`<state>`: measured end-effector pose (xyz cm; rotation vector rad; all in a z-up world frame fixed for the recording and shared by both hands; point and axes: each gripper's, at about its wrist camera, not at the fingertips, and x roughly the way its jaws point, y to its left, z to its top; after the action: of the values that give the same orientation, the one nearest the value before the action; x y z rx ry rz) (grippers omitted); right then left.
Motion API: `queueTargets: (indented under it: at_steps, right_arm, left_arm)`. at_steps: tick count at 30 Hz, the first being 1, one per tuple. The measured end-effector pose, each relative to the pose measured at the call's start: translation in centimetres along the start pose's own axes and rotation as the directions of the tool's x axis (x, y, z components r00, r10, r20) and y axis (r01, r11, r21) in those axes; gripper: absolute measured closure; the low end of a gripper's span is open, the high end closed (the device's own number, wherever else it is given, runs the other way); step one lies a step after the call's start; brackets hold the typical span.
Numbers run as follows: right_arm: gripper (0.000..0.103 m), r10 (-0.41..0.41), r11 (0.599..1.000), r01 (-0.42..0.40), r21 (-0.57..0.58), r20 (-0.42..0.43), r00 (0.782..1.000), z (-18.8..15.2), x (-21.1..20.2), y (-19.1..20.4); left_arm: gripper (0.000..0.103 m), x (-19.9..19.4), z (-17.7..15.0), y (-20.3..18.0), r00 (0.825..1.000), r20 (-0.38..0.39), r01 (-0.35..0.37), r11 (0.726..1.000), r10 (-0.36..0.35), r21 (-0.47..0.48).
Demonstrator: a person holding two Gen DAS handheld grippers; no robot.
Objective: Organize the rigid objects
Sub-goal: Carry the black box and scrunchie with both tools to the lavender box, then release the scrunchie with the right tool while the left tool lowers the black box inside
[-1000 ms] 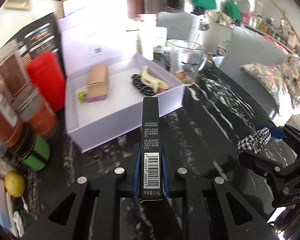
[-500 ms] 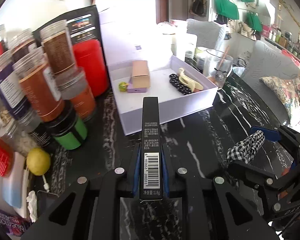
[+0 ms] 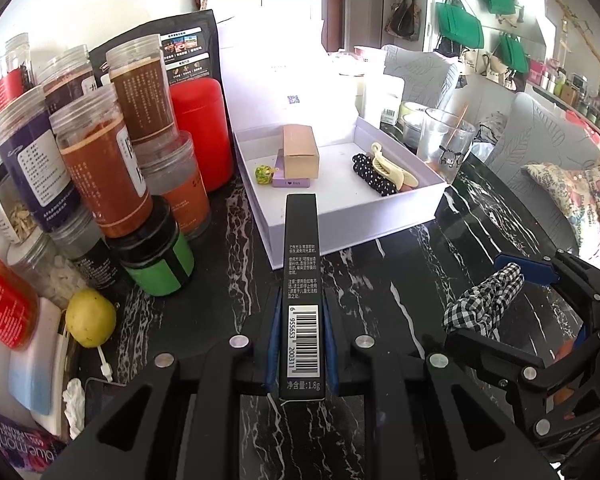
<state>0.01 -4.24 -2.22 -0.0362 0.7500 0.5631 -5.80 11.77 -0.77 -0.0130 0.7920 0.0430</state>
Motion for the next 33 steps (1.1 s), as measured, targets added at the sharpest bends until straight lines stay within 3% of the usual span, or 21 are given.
queueTargets:
  at_steps: [13, 33]
  right_arm:
    - [0.005, -0.02, 0.999, 0.023, -0.047, 0.049, 0.999, 4.4, 0.3, 0.4]
    - [0.005, -0.037, 0.996, 0.044, -0.08, 0.094, 0.995, 10.7, 2.9, -2.2]
  left_arm:
    - [0.084, 0.0, 4.4, 0.9, 0.998, 0.066, -0.003, 1.0, 0.001, 0.023]
    - [0.084, 4.2, 11.0, 1.3, 0.995, 0.101, 0.004, 0.999, -0.008, 0.042]
